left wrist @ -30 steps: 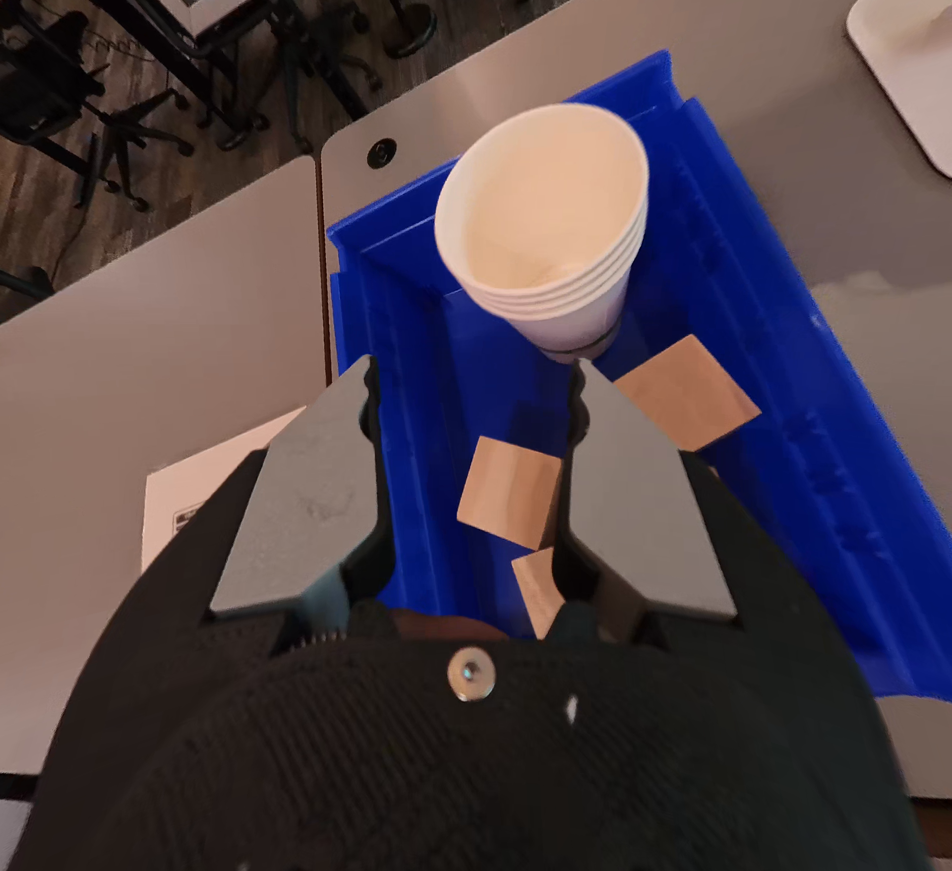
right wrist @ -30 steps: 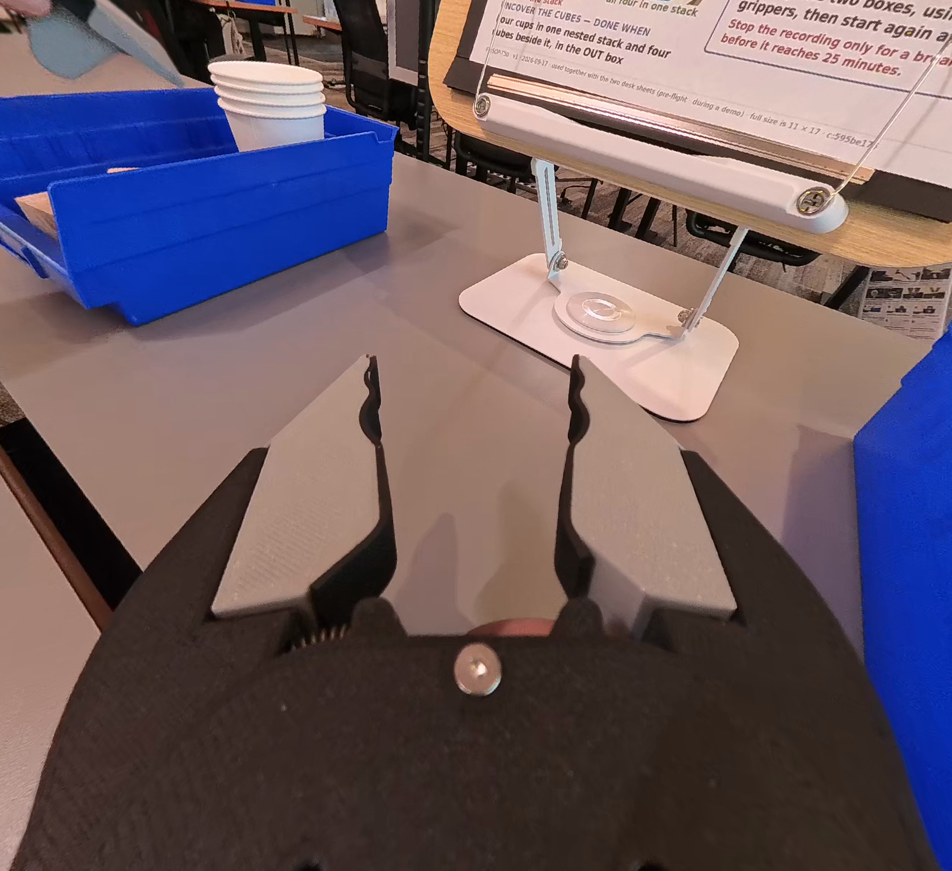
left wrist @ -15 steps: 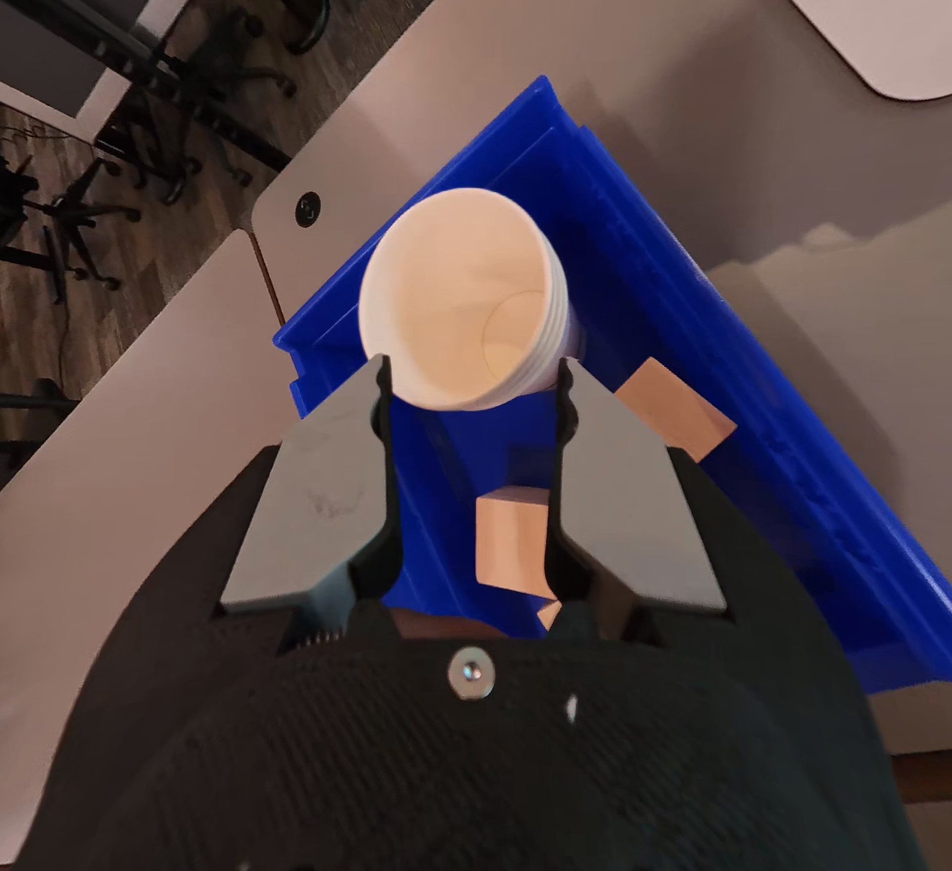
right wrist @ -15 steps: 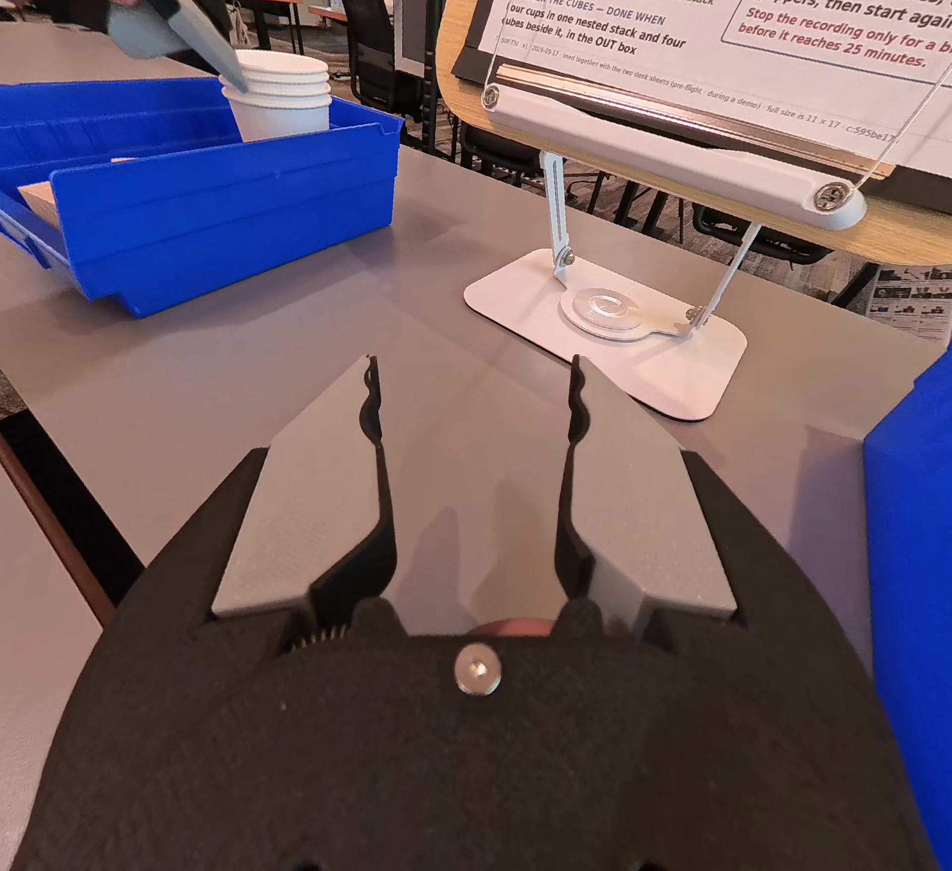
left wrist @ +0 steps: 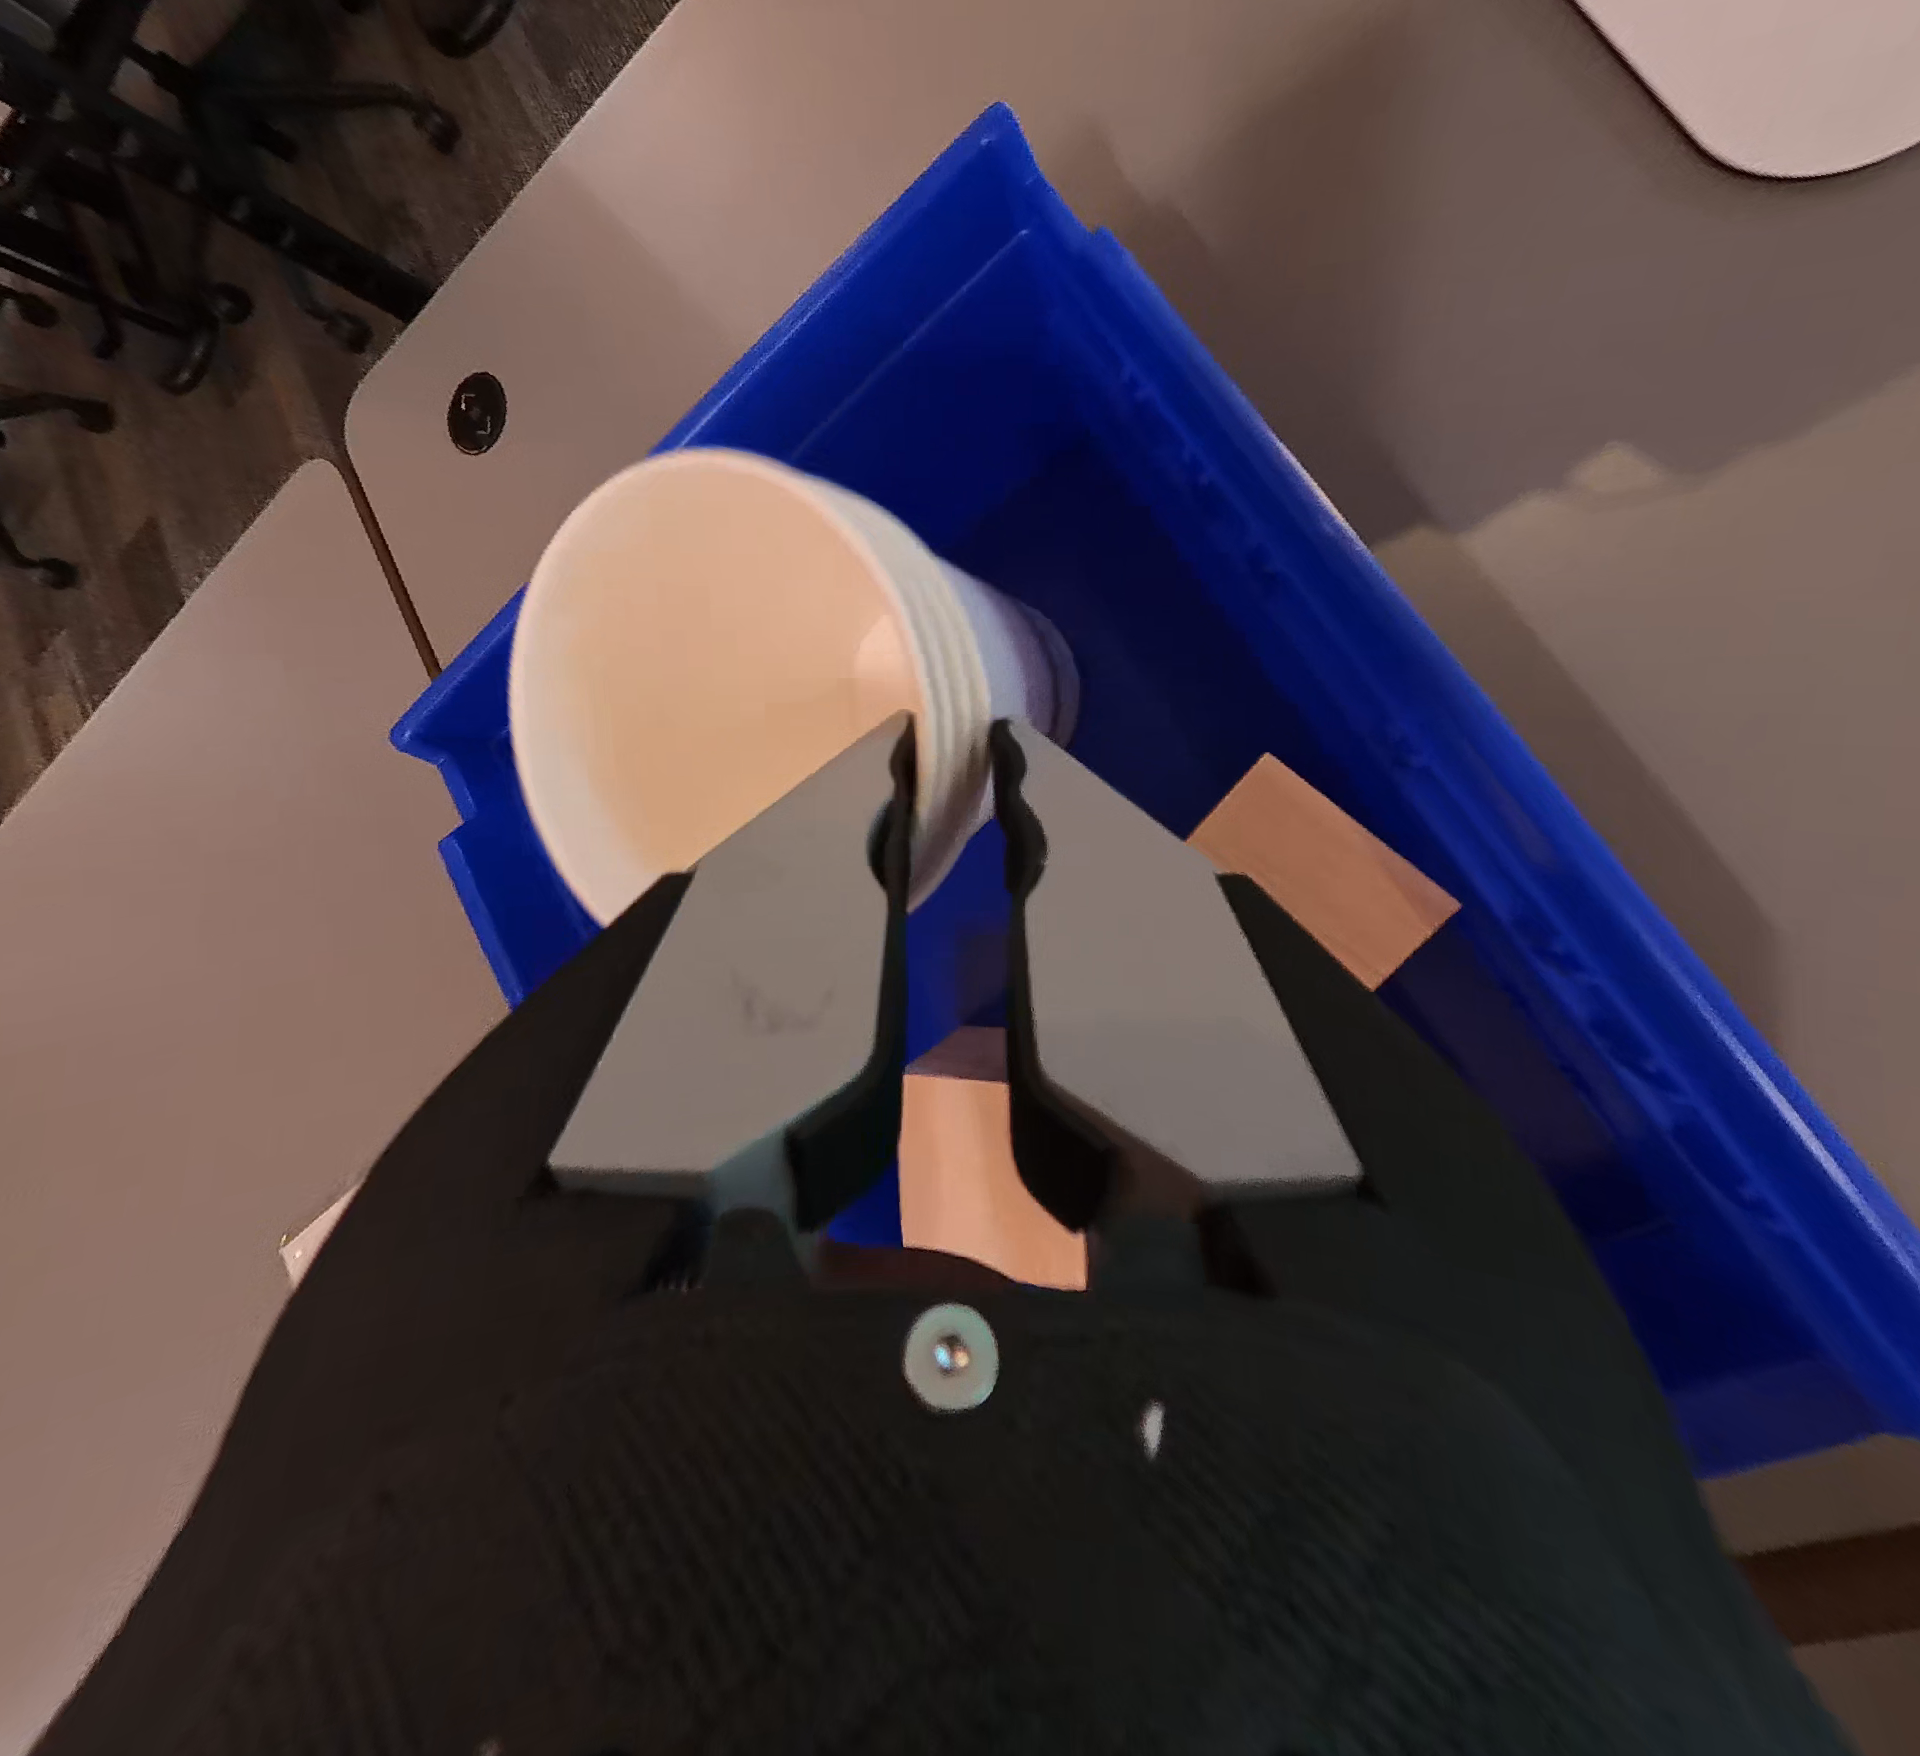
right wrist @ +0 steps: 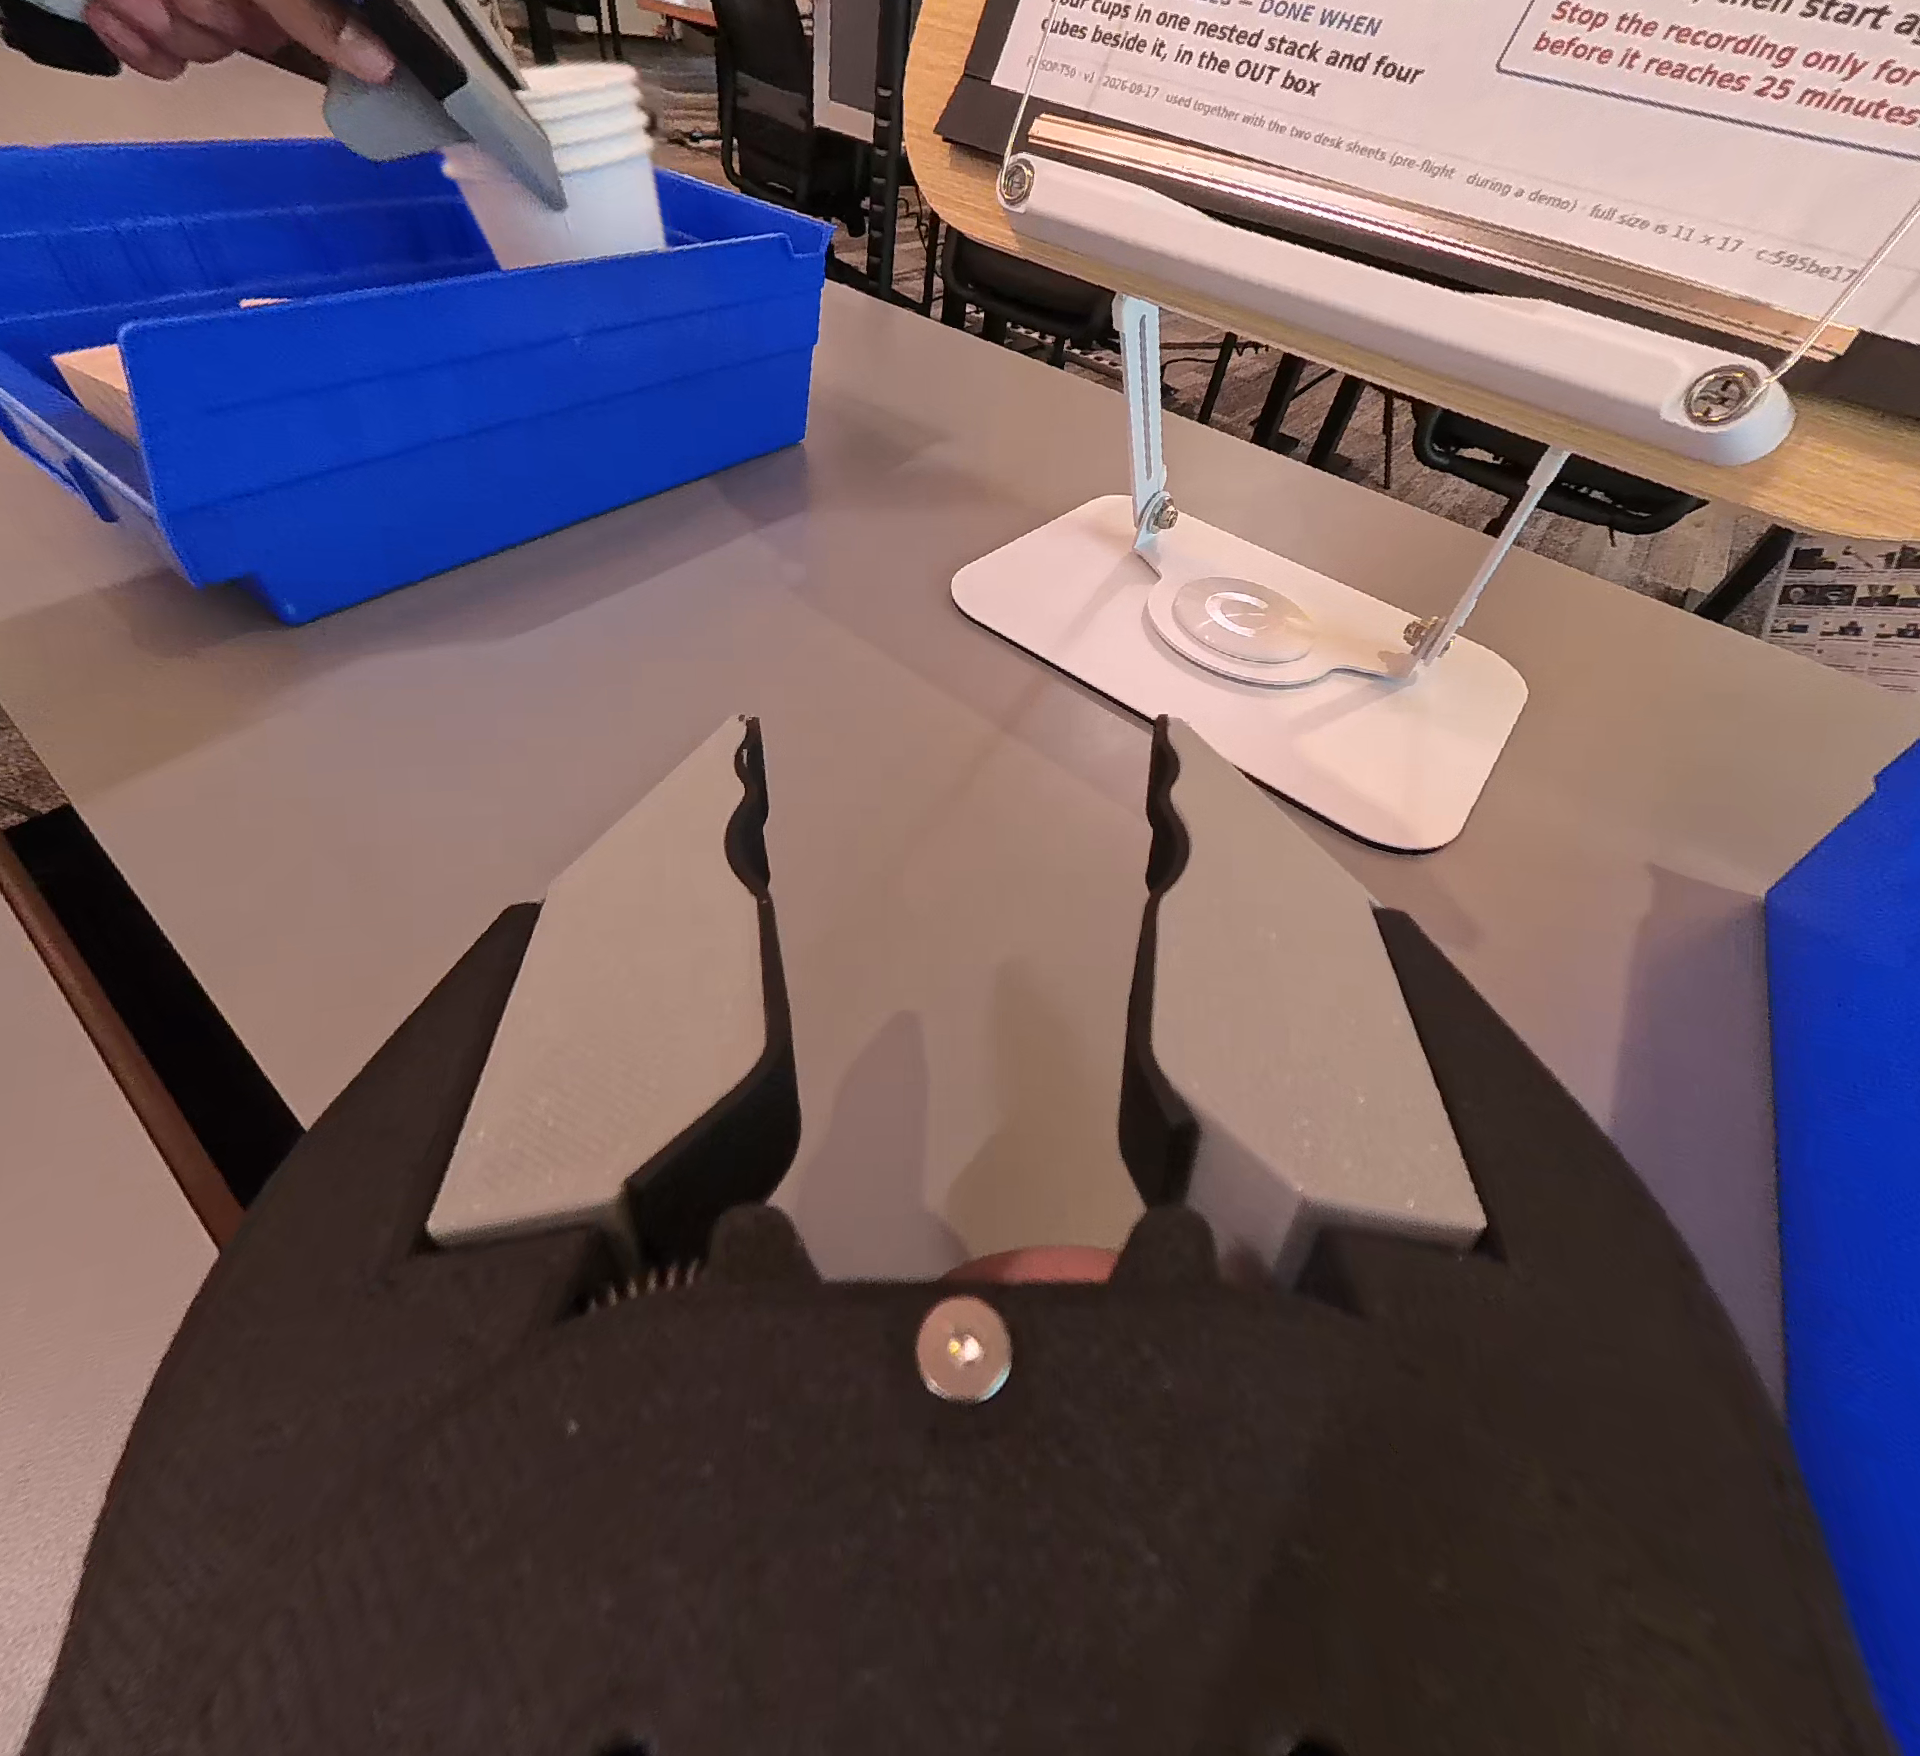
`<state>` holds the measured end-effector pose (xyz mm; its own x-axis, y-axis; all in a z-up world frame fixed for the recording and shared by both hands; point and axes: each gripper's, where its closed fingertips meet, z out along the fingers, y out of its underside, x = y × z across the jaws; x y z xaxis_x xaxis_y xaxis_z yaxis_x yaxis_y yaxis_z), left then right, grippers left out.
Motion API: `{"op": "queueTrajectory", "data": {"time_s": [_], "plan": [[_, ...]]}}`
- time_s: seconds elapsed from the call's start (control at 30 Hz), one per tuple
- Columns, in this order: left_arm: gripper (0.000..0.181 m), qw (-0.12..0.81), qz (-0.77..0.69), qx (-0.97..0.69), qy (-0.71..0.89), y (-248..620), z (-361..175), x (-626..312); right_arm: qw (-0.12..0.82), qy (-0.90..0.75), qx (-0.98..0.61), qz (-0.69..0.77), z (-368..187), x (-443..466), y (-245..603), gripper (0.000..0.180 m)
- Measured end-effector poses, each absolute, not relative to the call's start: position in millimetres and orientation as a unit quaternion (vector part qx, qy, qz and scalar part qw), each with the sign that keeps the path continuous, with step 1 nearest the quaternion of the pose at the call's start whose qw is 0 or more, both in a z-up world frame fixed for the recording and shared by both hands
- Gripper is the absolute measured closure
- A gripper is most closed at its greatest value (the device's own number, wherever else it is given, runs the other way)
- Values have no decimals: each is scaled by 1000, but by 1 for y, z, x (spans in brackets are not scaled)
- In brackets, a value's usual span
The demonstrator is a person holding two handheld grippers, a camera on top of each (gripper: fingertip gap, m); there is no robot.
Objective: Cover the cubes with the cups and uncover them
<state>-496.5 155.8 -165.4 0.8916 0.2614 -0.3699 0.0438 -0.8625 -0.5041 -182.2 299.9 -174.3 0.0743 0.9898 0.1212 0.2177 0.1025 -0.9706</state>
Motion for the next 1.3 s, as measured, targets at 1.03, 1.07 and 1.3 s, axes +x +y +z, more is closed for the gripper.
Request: {"op": "queueTrajectory", "data": {"time_s": [1.03,1.07,1.3], "plan": [[175,188,204,-960,-34,137,-171,-483,492,-560,-538,394,-173,-182,296,108],[175,185,203,-961,-32,136,-171,-482,492,-560,-538,394,-173,-182,296,108],[176,167,192,-967,-24,131,-173,-474,493,-560,-536,394,-172,-181,295,108]]}}
